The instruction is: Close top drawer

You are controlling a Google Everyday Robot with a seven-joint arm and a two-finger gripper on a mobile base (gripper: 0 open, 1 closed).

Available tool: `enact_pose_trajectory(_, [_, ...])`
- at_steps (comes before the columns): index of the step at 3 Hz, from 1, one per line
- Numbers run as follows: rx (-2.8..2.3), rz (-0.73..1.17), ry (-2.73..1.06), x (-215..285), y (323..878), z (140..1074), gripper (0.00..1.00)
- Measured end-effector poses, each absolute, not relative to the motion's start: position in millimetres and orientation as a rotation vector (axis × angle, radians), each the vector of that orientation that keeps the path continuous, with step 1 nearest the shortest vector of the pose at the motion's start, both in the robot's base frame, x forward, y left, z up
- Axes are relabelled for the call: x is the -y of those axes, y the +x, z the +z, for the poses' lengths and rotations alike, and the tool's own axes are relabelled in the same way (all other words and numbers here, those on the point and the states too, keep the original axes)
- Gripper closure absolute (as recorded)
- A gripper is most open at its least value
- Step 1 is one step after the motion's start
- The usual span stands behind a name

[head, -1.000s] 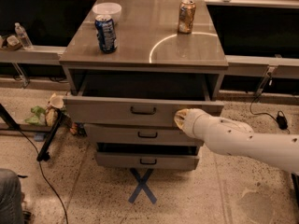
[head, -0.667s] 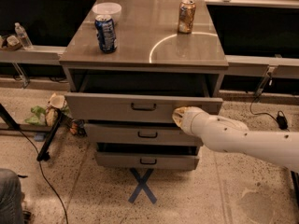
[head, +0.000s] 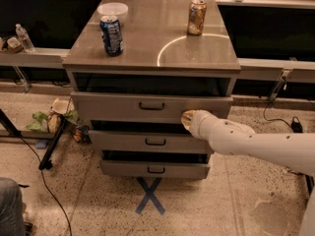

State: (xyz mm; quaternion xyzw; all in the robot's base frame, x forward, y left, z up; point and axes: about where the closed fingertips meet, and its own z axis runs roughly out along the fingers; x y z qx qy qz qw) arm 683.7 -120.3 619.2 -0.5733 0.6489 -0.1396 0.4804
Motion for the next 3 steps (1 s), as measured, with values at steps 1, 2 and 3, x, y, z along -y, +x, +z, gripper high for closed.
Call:
enact_pose_trajectory(1, [-1.58, -0.368, -1.41, 126.1, 697.8, 612.2, 1.0])
enact_pose_trajectory(2, [-1.58, -0.378, -1.411, 130.0, 706.2, 609.9, 1.0])
enact_pose_trajectory(3, [-1.583, -0.374, -1.412, 130.0, 701.8, 611.7, 1.0])
